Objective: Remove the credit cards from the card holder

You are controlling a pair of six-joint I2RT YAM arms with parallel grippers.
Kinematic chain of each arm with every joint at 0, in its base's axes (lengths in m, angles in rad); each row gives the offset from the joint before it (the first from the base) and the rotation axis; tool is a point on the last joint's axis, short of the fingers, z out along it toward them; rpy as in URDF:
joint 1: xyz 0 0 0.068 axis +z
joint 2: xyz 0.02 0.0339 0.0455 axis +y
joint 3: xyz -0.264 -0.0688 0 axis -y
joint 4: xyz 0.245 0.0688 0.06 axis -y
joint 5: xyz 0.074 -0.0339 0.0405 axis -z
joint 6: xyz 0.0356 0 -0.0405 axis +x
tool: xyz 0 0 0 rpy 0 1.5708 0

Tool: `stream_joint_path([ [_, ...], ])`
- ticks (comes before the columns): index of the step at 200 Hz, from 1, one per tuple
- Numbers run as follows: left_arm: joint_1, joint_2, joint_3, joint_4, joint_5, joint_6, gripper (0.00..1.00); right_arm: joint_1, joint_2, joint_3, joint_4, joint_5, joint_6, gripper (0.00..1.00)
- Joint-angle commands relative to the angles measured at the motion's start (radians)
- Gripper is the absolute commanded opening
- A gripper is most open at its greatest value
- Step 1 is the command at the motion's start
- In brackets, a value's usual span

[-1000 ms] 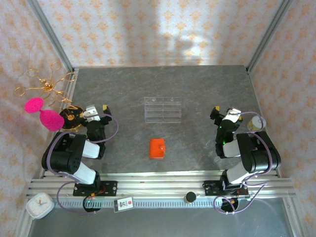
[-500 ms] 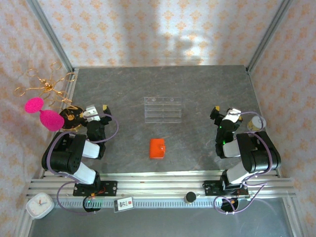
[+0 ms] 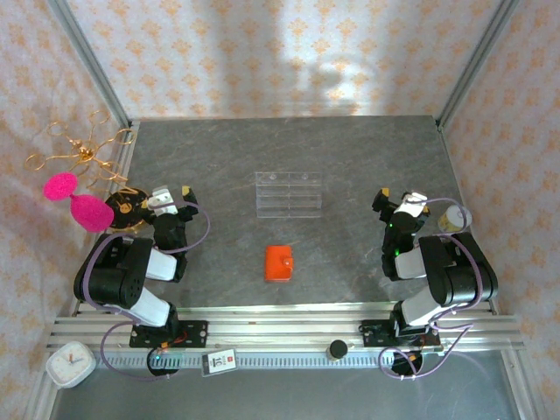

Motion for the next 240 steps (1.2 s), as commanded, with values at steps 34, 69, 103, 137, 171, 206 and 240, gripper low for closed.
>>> stream_joint_path([
  [34, -0.05, -0.27, 0.026, -0.21, -0.119, 0.02, 0.99, -0.002, -0.033, 0.0, 0.025, 0.032, 0.001, 1.0],
  [69, -0.053, -0.358, 0.12, -0.386, -0.085, -0.086, 0.99, -0.031, -0.035, 0.019, -0.022, -0.02, 0.017, 1.0],
  [103, -0.052, -0.437, 0.177, -0.49, -0.095, -0.176, 0.99, 0.028, -0.06, -0.012, 0.028, 0.058, -0.028, 1.0],
  [137, -0.041, -0.485, 0.21, -0.567, -0.136, -0.45, 0.99, -0.043, -0.012, 0.202, -0.316, -0.023, 0.031, 1.0],
  [171, 0.024, -0.548, 0.212, -0.716, -0.038, -0.74, 0.99, 0.014, -0.188, 0.19, -0.382, 0.201, 0.085, 1.0],
  [206, 0.047, -0.547, 0.219, -0.7, 0.16, -0.75, 0.99, 0.015, -0.282, 0.249, -0.68, 0.404, 0.58, 1.0],
  [240, 0.046, -0.604, 0.073, -0.371, 0.275, -0.815, 0.99, -0.061, -0.269, 0.317, -0.844, -0.036, 0.647, 0.91],
])
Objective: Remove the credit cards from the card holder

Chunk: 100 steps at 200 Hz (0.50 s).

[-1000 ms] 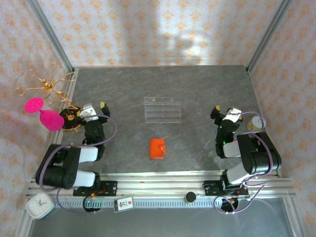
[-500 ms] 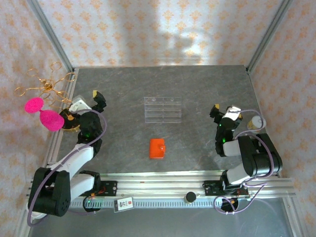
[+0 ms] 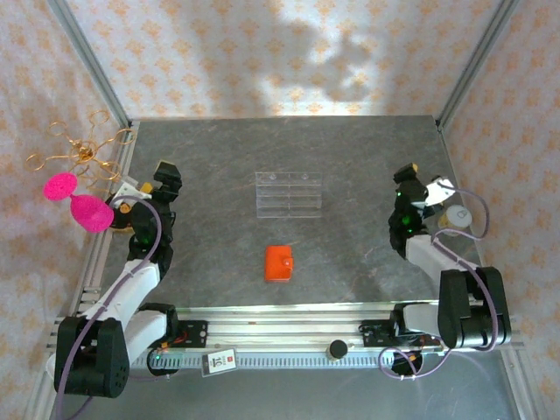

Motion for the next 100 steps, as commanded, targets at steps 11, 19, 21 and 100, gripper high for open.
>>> stream_joint_path([
  [11, 0.003, -0.071, -0.125, 0.315, 0.148, -0.133, 0.99, 0.005, -0.024, 0.016, -0.179, -0.289, 0.134, 0.89],
  [19, 0.004, -0.081, -0.125, 0.305, 0.153, -0.183, 0.99, 0.035, -0.045, 0.035, -0.235, -0.319, 0.114, 0.89],
  [21, 0.003, -0.085, -0.122, 0.298, 0.158, -0.19, 0.99, 0.047, -0.053, 0.041, -0.258, -0.334, 0.106, 0.89],
  [100, -0.253, -0.064, -0.001, -0.066, 0.43, -0.023, 0.81, 0.457, -0.093, -0.027, -0.368, -0.762, 0.174, 0.71],
])
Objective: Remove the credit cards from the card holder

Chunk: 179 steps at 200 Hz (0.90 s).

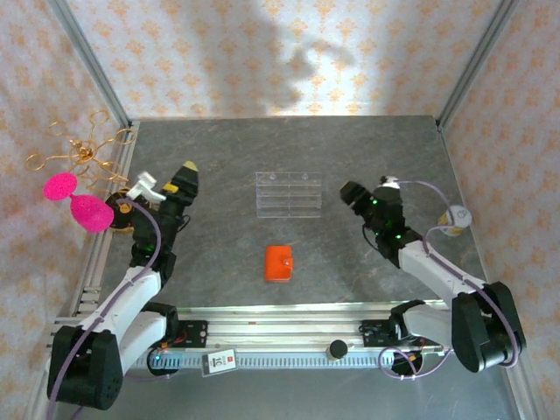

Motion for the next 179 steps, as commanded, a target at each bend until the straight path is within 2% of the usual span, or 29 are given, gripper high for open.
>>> stream_joint_path([
  [1, -0.116, -0.004, 0.017, -0.14, 0.083, 0.079, 0.81, 0.138, 0.028, -0.03, -0.062, -0.127, 0.023, 0.71],
  [22, -0.234, 0.0, -0.011, -0.195, 0.069, 0.115, 0.79, 0.258, 0.095, -0.033, -0.034, -0.114, 0.016, 0.66],
  [50, -0.313, 0.008, -0.068, -0.229, 0.079, 0.122, 0.75, 0.352, 0.227, 0.007, -0.002, -0.112, 0.01, 0.56],
  [91, -0.336, -0.043, -0.141, -0.261, 0.073, 0.119, 0.73, 0.435, 0.396, 0.087, 0.006, -0.098, -0.024, 0.49],
  [159, -0.34, -0.077, -0.16, -0.307, 0.084, 0.117, 0.7, 0.487, 0.489, 0.146, -0.047, -0.074, -0.051, 0.45],
  [179, -0.346, -0.076, -0.163, -0.313, 0.094, 0.117, 0.7, 0.503, 0.513, 0.158, -0.066, -0.063, -0.066, 0.32],
])
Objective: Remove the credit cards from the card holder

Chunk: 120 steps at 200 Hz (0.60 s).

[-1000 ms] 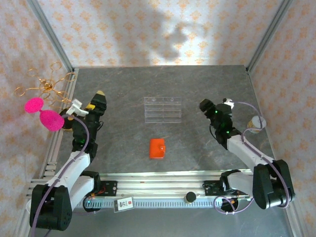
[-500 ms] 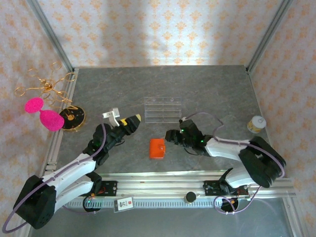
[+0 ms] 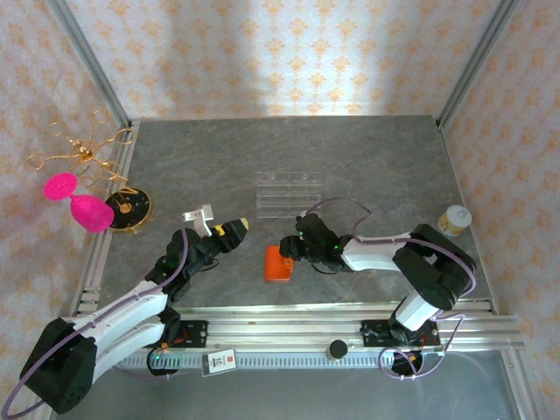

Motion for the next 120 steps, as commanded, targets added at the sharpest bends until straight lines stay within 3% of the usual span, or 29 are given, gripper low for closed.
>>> stream_joint_path([
  [1, -0.014, -0.012, -0.007, -0.026, 0.026, 0.013, 0.7, 0.029, 0.051, 0.027, -0.019, 0.006, -0.025, 0.32],
  [25, -0.036, -0.009, -0.01, -0.031, 0.032, 0.017, 0.72, 0.032, 0.044, 0.027, -0.004, -0.001, -0.046, 0.17],
  [42, -0.048, -0.005, -0.014, -0.027, 0.045, 0.011, 0.73, 0.032, 0.022, 0.032, -0.002, 0.002, -0.08, 0.0],
  [120, -0.09, 0.005, -0.085, 0.184, 0.153, -0.024, 0.8, 0.003, -0.198, 0.035, -0.041, -0.077, -0.241, 0.0],
])
